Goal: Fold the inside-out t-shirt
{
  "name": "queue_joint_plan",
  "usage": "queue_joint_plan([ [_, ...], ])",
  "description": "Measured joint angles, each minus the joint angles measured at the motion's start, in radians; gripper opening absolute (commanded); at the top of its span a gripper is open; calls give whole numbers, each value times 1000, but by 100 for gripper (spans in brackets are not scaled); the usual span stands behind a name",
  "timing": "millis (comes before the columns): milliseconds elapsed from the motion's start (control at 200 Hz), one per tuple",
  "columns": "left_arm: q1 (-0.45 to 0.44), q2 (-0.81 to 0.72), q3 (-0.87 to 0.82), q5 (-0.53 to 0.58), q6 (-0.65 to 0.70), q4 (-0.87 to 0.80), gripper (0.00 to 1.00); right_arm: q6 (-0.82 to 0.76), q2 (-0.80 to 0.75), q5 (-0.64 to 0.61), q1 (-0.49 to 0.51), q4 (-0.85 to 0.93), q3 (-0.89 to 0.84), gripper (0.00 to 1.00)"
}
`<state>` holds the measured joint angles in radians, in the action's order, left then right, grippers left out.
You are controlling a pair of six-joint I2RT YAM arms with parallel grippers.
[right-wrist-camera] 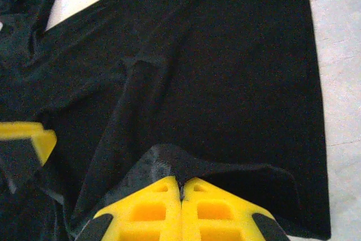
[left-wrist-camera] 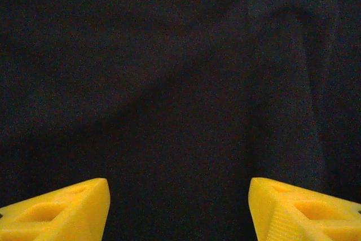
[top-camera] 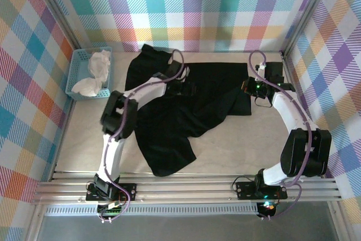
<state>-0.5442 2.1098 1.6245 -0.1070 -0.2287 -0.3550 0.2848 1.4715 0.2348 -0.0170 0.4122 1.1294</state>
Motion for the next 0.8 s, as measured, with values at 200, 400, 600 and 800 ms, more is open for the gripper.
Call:
queue_joint_plan([
  [200, 0, -375, -476, -13, -65, 79, 66, 4, -34, 35, 16, 12, -17, 0],
  [400, 0, -335, -573, -26, -98, 116, 66, 7, -35, 43, 37, 16, -23, 0],
  [600, 0, -202, -443, -27, -95, 138, 66, 7, -35, 46, 44, 20, -24, 0],
  [800, 0, -5, -174, -27, -77, 117, 66, 7, -44, 46, 44, 27, -40, 0],
])
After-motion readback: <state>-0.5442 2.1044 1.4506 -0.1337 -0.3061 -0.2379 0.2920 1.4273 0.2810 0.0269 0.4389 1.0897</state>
